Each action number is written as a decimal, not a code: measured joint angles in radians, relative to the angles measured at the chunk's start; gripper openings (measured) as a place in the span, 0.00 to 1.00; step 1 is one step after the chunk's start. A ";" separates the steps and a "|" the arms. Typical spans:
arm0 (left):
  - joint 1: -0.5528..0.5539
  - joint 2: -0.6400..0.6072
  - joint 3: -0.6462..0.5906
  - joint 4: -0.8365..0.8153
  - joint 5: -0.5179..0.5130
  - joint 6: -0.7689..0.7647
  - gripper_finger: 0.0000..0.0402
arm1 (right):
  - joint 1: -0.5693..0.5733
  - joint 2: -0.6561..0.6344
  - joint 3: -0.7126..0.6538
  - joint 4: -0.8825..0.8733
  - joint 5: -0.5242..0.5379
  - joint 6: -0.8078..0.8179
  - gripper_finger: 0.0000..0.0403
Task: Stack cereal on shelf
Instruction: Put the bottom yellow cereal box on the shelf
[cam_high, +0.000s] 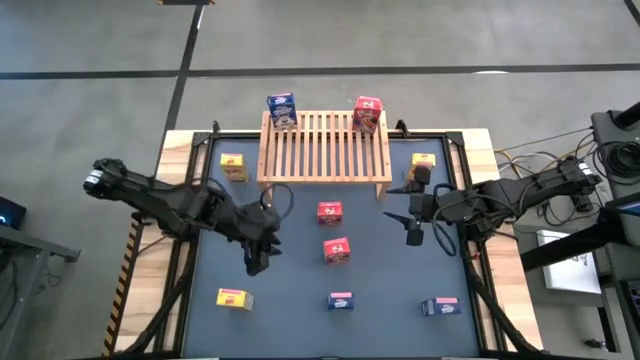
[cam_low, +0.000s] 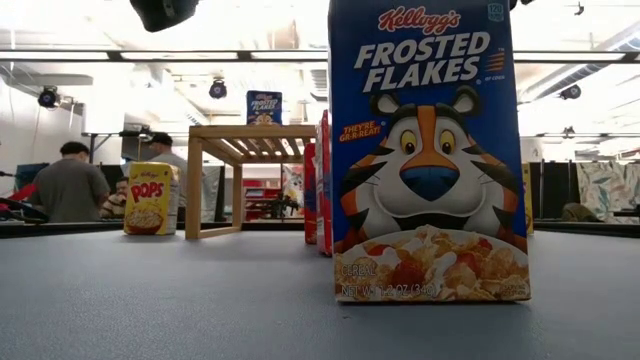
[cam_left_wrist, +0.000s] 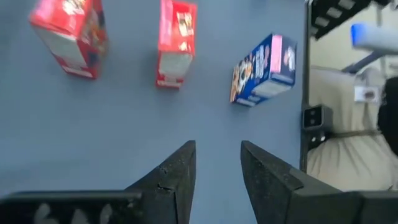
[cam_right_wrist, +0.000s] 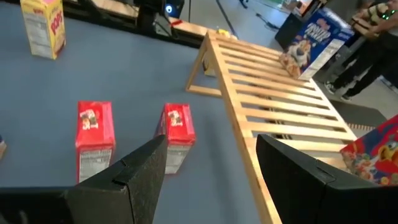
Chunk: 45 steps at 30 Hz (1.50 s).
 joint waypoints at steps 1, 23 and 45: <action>-0.006 0.014 0.002 -0.002 0.000 -0.004 0.29 | 0.000 0.000 -0.008 0.000 0.000 0.002 0.59; -0.050 0.062 0.060 -0.112 -0.027 -0.073 0.65 | 0.000 -0.001 -0.029 0.052 -0.015 -0.004 0.59; -0.270 0.071 0.221 -0.304 -0.055 -0.363 0.66 | 0.000 0.000 -0.039 0.121 -0.051 -0.036 0.59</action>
